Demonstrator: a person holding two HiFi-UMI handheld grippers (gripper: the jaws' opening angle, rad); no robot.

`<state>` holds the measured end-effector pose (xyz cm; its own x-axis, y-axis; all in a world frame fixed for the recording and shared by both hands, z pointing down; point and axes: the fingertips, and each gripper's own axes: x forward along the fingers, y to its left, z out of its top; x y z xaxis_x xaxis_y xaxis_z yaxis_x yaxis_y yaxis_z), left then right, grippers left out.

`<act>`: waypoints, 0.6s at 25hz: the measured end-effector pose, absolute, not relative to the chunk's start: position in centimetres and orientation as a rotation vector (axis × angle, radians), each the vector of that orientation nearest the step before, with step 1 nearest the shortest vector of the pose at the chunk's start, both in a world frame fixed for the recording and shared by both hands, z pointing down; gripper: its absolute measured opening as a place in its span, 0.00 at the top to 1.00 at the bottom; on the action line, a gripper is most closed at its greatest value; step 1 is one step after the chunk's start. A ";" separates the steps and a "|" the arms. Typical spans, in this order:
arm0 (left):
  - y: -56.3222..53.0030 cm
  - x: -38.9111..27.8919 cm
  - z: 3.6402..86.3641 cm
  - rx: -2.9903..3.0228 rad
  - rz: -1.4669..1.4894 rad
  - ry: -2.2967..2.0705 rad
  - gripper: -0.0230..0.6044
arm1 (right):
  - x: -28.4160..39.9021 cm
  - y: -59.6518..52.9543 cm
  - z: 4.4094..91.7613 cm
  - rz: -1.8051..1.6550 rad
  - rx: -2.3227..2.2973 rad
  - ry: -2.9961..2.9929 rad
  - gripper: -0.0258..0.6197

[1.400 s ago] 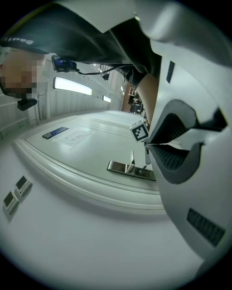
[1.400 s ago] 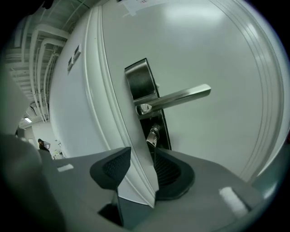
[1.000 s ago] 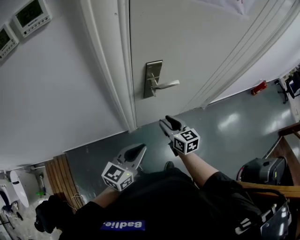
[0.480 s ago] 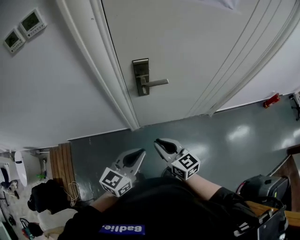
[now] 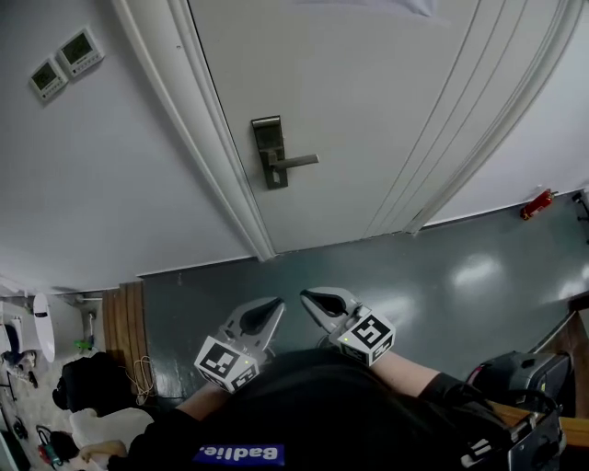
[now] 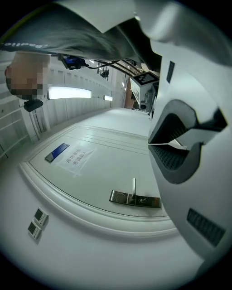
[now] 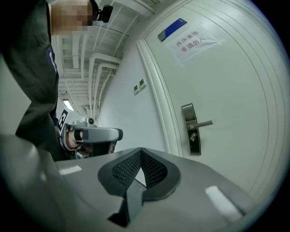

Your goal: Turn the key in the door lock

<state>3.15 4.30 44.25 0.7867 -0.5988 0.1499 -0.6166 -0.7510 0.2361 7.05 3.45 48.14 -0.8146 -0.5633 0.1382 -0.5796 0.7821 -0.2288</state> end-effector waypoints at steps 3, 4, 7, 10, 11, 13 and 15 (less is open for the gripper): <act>4.3 3.0 43.5 2.755 0.074 -0.913 0.94 | 6.6 4.0 46.9 0.346 0.963 -2.908 0.96; 4.5 2.8 43.4 2.769 0.072 -0.902 0.94 | 6.2 4.2 46.7 0.331 0.963 -2.906 0.96; 4.9 2.1 43.2 2.763 0.064 -0.881 0.94 | 5.0 4.7 46.7 0.301 0.950 -2.892 0.96; 5.1 1.6 43.3 2.766 0.049 -0.869 0.94 | 4.6 5.1 46.4 0.285 0.964 -2.891 0.96; 5.1 1.5 43.4 2.769 0.052 -0.865 0.94 | 4.5 5.1 46.5 0.287 0.968 -2.889 0.96; 5.2 1.3 43.6 2.772 0.062 -0.859 0.94 | 4.1 5.3 46.9 0.291 0.966 -2.882 0.96; 5.4 1.0 43.4 2.775 0.065 -0.853 0.94 | 3.4 5.4 46.9 0.298 0.956 -2.880 0.96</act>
<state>0.96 5.43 43.42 0.8290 -0.5480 0.1114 -0.5586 -0.8019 0.2117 3.42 5.42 46.91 -0.7996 -0.5818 0.1485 -0.5999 0.7849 -0.1550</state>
